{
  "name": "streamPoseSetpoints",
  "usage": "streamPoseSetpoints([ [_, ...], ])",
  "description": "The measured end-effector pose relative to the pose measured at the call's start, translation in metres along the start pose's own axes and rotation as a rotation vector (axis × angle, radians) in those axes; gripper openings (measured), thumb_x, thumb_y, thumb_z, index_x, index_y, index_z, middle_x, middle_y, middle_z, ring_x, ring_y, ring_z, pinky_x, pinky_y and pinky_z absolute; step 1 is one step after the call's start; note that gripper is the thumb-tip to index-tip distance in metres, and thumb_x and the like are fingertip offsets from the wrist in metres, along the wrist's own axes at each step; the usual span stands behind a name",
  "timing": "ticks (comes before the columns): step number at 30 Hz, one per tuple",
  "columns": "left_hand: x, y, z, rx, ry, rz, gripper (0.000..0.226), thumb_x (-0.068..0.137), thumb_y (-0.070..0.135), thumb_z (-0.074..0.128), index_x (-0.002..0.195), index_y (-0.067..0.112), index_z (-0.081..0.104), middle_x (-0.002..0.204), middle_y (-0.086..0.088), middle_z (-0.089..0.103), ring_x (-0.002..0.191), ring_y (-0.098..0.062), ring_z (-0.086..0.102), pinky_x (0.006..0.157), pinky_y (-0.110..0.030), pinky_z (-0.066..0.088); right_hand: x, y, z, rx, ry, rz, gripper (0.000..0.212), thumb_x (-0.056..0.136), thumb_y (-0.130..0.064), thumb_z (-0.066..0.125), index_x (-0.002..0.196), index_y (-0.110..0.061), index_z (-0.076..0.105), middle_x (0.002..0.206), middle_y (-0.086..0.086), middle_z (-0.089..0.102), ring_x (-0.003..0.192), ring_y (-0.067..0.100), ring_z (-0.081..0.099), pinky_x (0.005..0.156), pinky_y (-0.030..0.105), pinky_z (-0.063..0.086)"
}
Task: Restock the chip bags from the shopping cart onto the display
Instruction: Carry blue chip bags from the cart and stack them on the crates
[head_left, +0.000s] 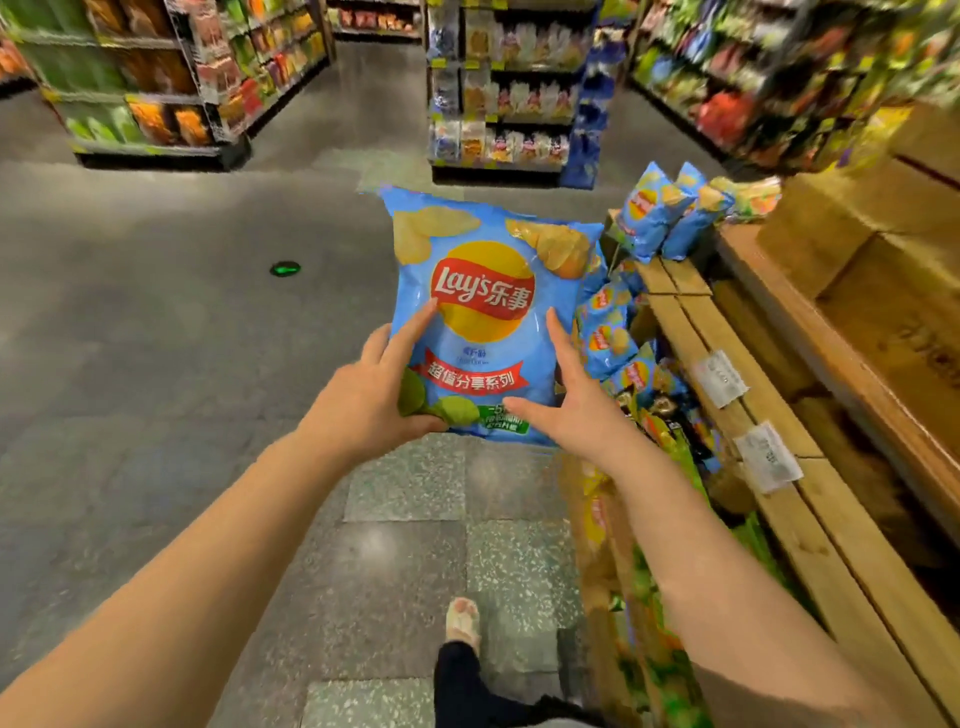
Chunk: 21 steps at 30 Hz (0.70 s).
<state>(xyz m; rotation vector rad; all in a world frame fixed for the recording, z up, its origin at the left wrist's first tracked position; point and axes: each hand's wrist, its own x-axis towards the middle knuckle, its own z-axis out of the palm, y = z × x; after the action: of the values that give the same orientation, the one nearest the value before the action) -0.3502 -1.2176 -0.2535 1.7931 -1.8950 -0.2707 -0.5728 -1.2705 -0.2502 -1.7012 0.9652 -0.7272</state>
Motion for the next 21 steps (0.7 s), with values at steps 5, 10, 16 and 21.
streamPoseSetpoints([
  [5,0.125,-0.018,0.008,-0.045,-0.04,0.089,0.112,0.069,0.038,0.082,0.13,0.062,-0.009,0.149,-0.005,0.027,0.122,-0.033,0.049,0.088,-0.045,0.048,0.097,0.009,-0.043,-0.022,0.139,0.002,0.097,0.086,-0.01,0.069,0.147,-0.041,0.001,0.146,-0.025,0.013,0.134,-0.005,0.025,0.107,0.02,0.035],
  [10,0.243,-0.04,0.01,-0.044,-0.075,0.184,0.113,0.071,0.036,0.081,0.127,0.062,-0.014,0.149,-0.003,0.024,0.123,-0.03,0.048,0.087,-0.043,0.049,0.195,0.015,-0.083,-0.038,0.198,-0.015,0.094,0.084,-0.021,0.072,0.135,-0.059,0.002,0.147,-0.033,0.006,0.14,0.0,0.024,0.11,0.032,0.037],
  [16,0.36,-0.076,0.038,-0.05,-0.212,0.221,0.118,0.072,0.037,0.08,0.121,0.065,-0.023,0.152,-0.003,0.02,0.122,-0.03,0.049,0.09,-0.043,0.047,0.287,0.046,-0.112,0.041,0.247,0.085,0.092,0.086,-0.009,0.068,0.138,-0.05,0.004,0.142,-0.029,0.026,0.123,-0.012,0.041,0.099,0.017,0.044],
  [21,0.477,-0.09,0.068,-0.133,-0.294,0.34,0.113,0.074,0.034,0.079,0.123,0.062,-0.018,0.152,-0.001,0.019,0.123,-0.03,0.049,0.094,-0.042,0.046,0.367,0.069,-0.147,0.073,0.394,0.147,0.093,0.088,-0.008,0.065,0.143,-0.048,0.001,0.134,-0.035,0.03,0.108,-0.02,0.049,0.089,0.015,0.05],
])
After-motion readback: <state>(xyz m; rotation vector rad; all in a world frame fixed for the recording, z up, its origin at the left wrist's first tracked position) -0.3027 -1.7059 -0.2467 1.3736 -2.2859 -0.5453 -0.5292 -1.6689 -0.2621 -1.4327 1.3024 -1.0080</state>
